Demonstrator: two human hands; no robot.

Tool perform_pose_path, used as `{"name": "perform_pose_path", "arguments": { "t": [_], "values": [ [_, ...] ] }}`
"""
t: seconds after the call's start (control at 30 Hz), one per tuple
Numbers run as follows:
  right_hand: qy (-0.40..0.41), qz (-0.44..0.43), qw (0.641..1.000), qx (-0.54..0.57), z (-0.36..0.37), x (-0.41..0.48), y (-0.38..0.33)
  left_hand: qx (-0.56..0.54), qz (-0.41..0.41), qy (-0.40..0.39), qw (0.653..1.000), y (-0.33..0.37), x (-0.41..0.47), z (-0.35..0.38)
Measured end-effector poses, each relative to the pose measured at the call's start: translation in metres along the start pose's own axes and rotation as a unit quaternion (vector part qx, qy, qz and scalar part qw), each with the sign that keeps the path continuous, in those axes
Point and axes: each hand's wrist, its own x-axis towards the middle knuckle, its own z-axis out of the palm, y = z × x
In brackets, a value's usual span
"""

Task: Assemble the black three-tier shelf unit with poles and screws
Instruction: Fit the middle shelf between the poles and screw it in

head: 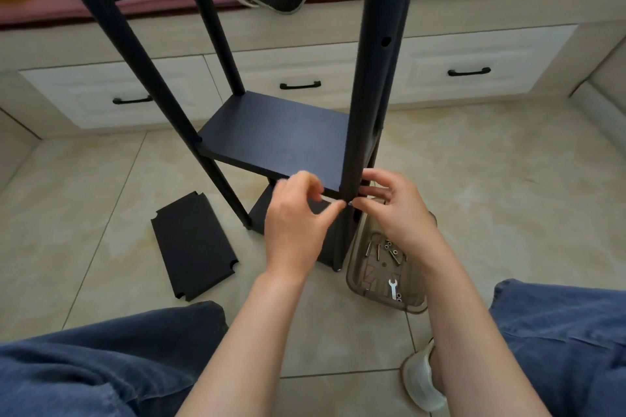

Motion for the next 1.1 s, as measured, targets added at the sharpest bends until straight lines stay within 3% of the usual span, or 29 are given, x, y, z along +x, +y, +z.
{"name": "perform_pose_path", "arguments": {
  "t": [0.1, 0.2, 0.3, 0.4, 0.57, 0.87, 1.1],
  "values": [
    [-0.016, 0.002, 1.0, 0.007, -0.004, 0.003, -0.004, 0.051, 0.087, -0.071, 0.992, 0.007, 0.014, 0.002],
    [-0.024, -0.007, 1.0, 0.005, -0.006, 0.004, -0.007, 0.053, 0.111, -0.144, 0.982, 0.008, 0.026, 0.005],
    [-0.021, -0.003, 0.999, 0.04, -0.012, 0.002, -0.002, 0.045, 0.11, -0.165, 0.979, 0.001, 0.031, 0.007],
    [0.013, 0.017, 0.998, 0.064, -0.019, -0.003, 0.011, 0.032, 0.116, -0.153, 0.981, -0.004, 0.029, 0.011],
    [0.12, 0.158, 0.976, 0.094, -0.019, -0.003, 0.058, 0.017, 0.137, -0.131, 0.982, -0.008, 0.023, 0.017],
    [0.099, 0.355, 0.929, 0.036, 0.009, -0.017, 0.17, 0.005, 0.134, -0.061, 0.989, -0.013, 0.013, 0.032],
    [0.068, 0.372, 0.925, -0.016, 0.023, 0.01, 0.212, 0.024, 0.146, -0.04, 0.988, -0.015, 0.008, 0.039]
  ]
}}
